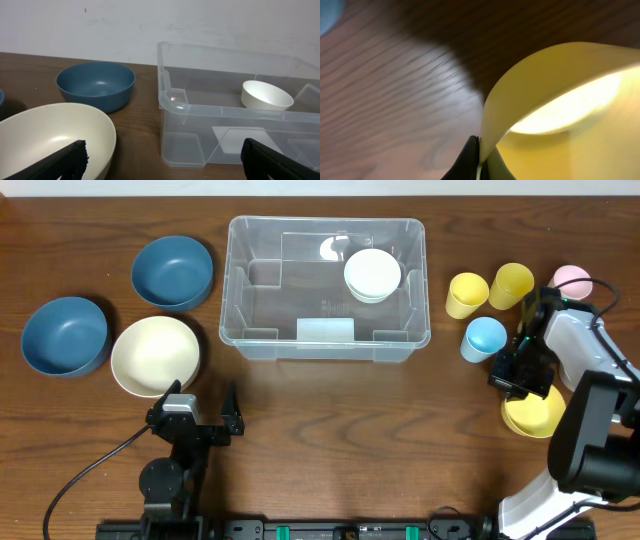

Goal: Pack container
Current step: 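Carry the yellow bowl over the container and lower it onto the white bowl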

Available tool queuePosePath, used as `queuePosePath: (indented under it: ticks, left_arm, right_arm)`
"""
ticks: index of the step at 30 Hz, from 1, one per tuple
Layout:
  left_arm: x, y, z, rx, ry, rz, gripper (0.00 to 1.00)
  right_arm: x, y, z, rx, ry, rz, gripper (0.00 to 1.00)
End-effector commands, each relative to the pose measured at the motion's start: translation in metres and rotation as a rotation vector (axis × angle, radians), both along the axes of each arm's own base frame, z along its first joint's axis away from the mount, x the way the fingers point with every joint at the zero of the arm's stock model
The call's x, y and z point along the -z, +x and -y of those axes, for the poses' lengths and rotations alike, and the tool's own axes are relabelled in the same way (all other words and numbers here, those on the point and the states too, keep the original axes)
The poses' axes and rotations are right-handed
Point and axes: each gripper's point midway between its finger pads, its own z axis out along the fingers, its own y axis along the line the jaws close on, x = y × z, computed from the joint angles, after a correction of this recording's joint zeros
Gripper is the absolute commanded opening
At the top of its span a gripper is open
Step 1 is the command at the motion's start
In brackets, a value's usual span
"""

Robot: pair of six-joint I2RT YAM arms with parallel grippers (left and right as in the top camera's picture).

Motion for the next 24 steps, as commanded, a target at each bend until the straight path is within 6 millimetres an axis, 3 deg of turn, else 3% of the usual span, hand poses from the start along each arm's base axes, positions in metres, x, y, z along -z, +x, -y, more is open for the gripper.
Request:
queuePosePath:
  ticks: [1,9,14,17,21,24]
  left_arm:
    - [0.016,-0.001,0.0,0.003,0.013,-0.045,0.98]
    - [0.016,-0.001,0.0,0.003,0.013,-0.045,0.98]
    - [0.016,-0.001,0.0,0.003,0.012,-0.045,0.98]
    - [0.016,-0.001,0.0,0.003,0.013,-0.045,0.98]
    - [0.016,-0.001,0.0,0.003,0.013,-0.045,0.98]
    - [0.016,-0.001,0.0,0.003,0.013,-0.045,0.98]
  right_arm:
    - [-0.042,0.023,-0.015,-0.008,0.036,0.146,0.01]
    - [-0.152,0.039,-0.057,-0.214,0.072,0.407,0.01]
    - [-0.223,0.049,-0.109,-0.443,0.037,0.554,0.01]
    - [-0.254,0.058,-0.141,-0.568,-0.026,0.643,0.01]
    - [-0.274,0.073,-0.177,-0.698,-0.143,0.714,0.01]
    - [-0.265,0.09,-0.209,-0.846,-0.186,0.719,0.01]
